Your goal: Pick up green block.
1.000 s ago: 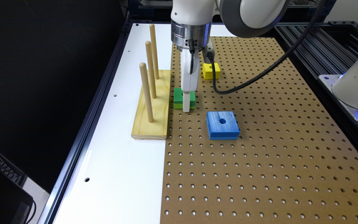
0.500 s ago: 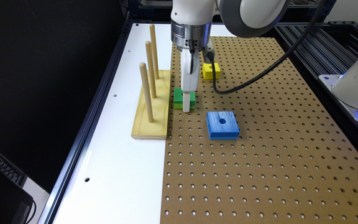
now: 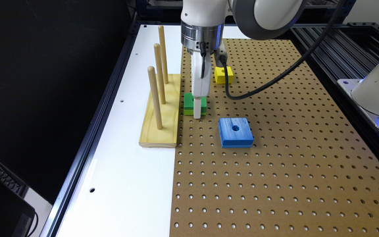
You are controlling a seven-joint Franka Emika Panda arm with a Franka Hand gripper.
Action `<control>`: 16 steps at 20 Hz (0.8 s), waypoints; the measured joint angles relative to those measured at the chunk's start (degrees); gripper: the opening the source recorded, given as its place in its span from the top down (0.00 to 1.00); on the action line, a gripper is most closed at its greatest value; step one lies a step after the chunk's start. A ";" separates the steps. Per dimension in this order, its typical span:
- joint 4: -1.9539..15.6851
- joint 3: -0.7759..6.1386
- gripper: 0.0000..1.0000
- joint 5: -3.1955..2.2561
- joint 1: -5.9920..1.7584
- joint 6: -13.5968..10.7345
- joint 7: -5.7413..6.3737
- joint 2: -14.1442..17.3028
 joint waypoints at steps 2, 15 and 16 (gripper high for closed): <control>0.00 0.00 1.00 0.00 0.00 0.00 0.00 0.00; -0.25 -0.02 1.00 0.00 -0.01 -3.24 0.00 -3.94; -0.37 -0.02 1.00 0.00 -0.01 -3.38 0.00 -4.22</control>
